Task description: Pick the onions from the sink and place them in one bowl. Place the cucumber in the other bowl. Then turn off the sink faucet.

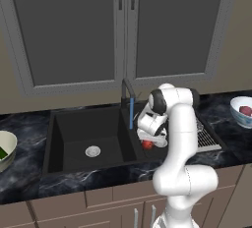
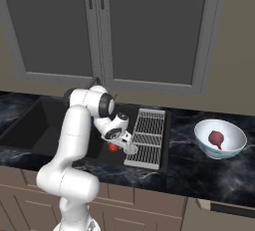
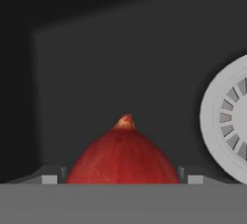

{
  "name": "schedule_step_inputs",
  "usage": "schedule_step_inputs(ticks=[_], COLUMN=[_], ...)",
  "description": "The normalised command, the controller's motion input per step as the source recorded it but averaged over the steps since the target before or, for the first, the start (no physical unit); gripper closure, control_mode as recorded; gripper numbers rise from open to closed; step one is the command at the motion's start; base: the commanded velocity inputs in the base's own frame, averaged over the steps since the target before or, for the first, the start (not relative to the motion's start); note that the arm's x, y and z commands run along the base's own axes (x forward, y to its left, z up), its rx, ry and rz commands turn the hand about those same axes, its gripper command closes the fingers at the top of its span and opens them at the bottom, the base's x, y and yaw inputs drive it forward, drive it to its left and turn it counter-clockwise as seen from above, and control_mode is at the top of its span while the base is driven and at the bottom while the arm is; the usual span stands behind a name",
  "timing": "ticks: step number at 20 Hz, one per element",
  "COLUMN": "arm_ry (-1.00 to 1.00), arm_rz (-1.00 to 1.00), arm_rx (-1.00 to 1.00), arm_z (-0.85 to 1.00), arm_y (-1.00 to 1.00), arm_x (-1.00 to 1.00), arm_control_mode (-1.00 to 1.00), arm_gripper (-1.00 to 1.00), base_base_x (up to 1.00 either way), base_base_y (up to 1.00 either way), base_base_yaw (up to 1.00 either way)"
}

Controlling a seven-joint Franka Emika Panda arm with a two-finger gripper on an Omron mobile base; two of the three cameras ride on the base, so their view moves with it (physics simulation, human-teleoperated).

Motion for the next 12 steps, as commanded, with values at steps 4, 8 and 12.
schedule_step_inputs(ticks=[4,8,12], arm_ry=[-0.13,-0.18,-0.08], arm_rz=[-0.02,-0.06,-0.08], arm_rx=[0.00,0.00,-0.01], arm_z=[0.15,0.55,0.68], arm_y=[0.05,0.27,0.25], arm_x=[-0.44,-0.24,-0.09], arm_control_mode=[-1.00,-1.00,-1.00], arm_gripper=[1.00,1.00,1.00], base_base_x=[0.00,0.00,0.00], base_base_y=[0.00,0.00,0.00], base_base_yaw=[0.00,0.00,0.00])
